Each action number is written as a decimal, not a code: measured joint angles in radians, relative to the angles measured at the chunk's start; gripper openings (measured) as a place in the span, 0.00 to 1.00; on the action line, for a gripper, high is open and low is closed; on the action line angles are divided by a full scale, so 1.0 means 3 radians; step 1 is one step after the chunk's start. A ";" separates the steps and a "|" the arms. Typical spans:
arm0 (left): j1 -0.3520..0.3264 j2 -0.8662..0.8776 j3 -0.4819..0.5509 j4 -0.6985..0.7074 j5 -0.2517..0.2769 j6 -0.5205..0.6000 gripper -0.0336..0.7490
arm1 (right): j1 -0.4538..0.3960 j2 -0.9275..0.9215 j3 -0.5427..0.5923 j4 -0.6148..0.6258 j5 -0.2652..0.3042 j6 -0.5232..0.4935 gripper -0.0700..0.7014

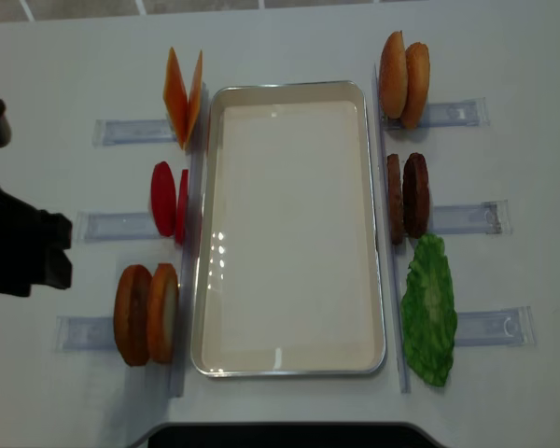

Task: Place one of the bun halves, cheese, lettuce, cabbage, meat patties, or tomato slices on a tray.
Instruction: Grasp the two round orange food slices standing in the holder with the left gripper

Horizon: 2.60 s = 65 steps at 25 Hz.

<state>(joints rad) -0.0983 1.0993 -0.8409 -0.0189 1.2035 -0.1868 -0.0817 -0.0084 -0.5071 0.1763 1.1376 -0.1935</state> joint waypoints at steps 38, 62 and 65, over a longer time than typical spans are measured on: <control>-0.1570 0.1005 -0.0027 0.0100 -0.0754 -0.1026 0.69 | 0.0000 0.0000 0.0000 0.0000 0.0000 0.0000 0.34; -0.1570 0.1307 -0.0027 0.0187 -0.0720 -0.1055 0.69 | 0.0000 0.0000 0.0000 0.0000 0.0000 0.0010 0.34; -0.1570 0.1307 -0.0027 0.0188 -0.0670 -0.1055 0.66 | 0.0000 0.0000 0.0000 0.0000 0.0000 0.0010 0.34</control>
<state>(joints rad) -0.5692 1.4916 -0.8488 0.0375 1.0026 -0.5032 -0.0817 -0.0084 -0.5071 0.1763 1.1376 -0.1904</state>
